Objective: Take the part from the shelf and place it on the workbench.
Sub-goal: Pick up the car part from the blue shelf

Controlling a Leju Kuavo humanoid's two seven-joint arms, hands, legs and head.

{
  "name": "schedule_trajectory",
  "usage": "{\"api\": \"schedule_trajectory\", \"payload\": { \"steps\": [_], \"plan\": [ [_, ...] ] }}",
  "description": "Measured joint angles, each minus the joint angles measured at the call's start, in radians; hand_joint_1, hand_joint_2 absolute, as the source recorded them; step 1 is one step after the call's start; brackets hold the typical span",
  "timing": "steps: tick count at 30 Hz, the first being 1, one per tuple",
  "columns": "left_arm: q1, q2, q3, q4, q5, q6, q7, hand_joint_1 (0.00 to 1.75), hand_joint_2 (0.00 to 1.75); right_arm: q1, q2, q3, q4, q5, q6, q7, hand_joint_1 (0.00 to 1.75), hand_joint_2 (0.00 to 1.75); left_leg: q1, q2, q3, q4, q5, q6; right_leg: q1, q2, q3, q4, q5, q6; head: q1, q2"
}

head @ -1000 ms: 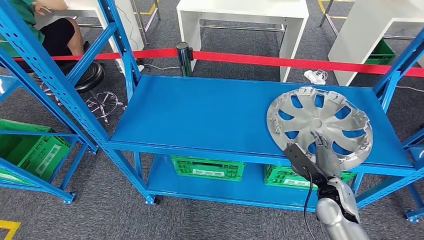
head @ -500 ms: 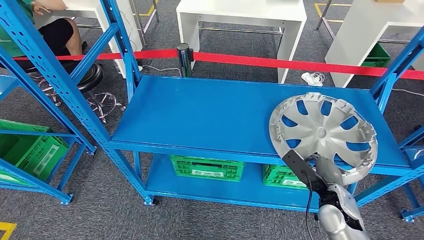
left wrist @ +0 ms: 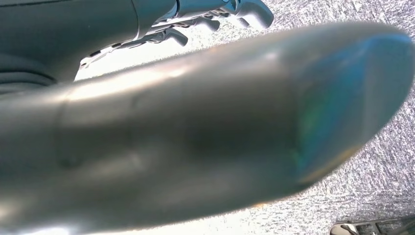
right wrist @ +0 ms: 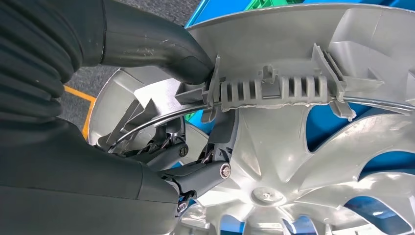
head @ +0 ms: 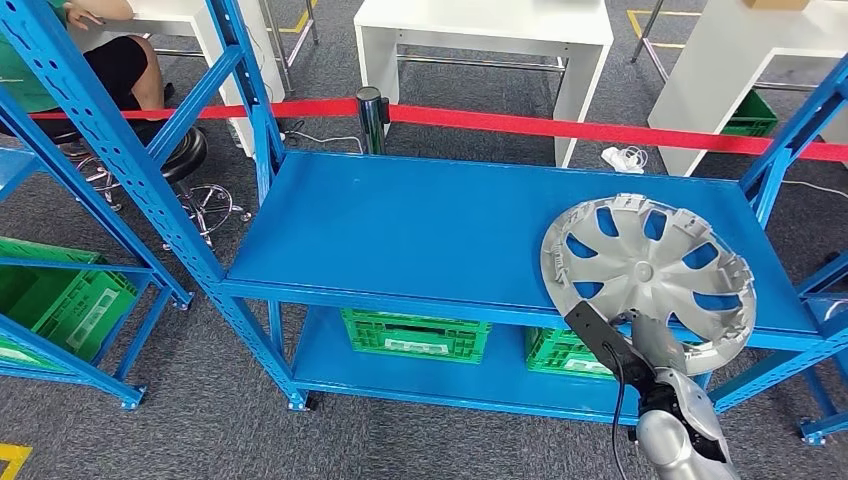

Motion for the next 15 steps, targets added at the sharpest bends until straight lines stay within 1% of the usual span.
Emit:
{"api": "schedule_trajectory", "payload": {
  "steps": [7, 11, 15],
  "plan": [
    [0.0, 0.0, 0.0, 0.0, 0.004, 0.005, -0.007, 0.0, 0.0, 0.002, -0.003, 0.0, 0.0, -0.005, -0.009, -0.009, 1.75, 1.75, 0.0, 0.0, 0.0, 0.0, 0.0, 0.001, 0.0, 0.0, 0.001, -0.001, 0.001, 0.001, 0.0, 0.0],
    [0.001, 0.0, 0.0, 0.0, 0.008, 0.006, -0.014, 0.0, 0.0, 0.006, 0.001, -0.001, -0.003, -0.021, -0.068, -0.06, 1.75, 1.75, 0.0, 0.0, -0.001, 0.0, 0.001, 0.001, 0.0, 0.0, 0.0, -0.001, 0.003, 0.005, 0.0, 0.0],
    [0.006, 0.0, 0.0, 0.0, 0.01, 0.009, -0.028, 0.0, 1.75, 0.03, 0.013, -0.001, -0.048, -0.017, -0.175, -0.13, 1.75, 1.75, -0.001, -0.001, -0.004, 0.0, 0.002, 0.002, 0.0, 0.0, -0.003, -0.001, 0.005, 0.006, 0.0, 0.0]
  ]
}}
